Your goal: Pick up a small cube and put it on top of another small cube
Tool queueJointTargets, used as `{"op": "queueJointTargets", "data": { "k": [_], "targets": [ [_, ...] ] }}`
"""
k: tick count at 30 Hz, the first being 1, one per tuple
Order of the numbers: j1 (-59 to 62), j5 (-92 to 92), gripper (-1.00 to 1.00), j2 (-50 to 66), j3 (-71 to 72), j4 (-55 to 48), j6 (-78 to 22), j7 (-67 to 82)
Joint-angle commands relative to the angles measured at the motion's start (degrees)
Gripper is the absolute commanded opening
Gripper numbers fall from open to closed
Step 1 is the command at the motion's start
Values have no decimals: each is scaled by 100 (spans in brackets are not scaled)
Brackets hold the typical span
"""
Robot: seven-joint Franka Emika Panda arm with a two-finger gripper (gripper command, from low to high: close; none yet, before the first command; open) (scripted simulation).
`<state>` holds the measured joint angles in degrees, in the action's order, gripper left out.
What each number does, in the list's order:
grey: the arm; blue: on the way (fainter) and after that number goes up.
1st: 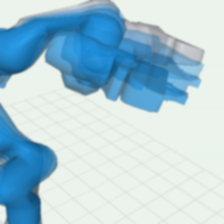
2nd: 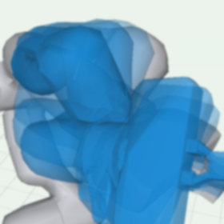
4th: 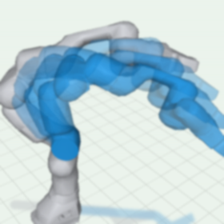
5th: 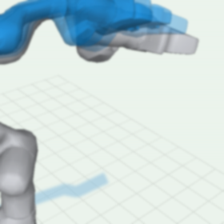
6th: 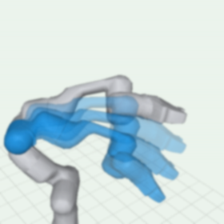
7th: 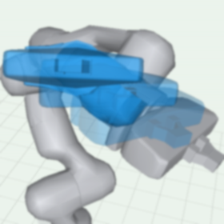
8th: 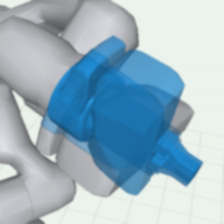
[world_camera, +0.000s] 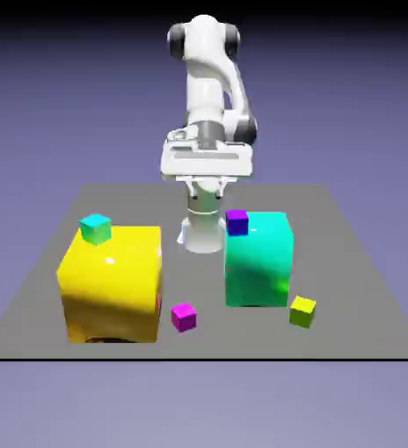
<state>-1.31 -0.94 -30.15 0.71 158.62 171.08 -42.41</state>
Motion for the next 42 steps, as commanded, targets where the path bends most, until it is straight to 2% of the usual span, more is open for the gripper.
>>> {"op": "queueJointTargets", "data": {
  "k": [1, 42],
  "targets": [
    [-52, -78, 0, 208, 59, -198, -243, 4],
    [-2180, -3264, 0, 8721, 2466, -8304, -10206, 174]
  ]
}}
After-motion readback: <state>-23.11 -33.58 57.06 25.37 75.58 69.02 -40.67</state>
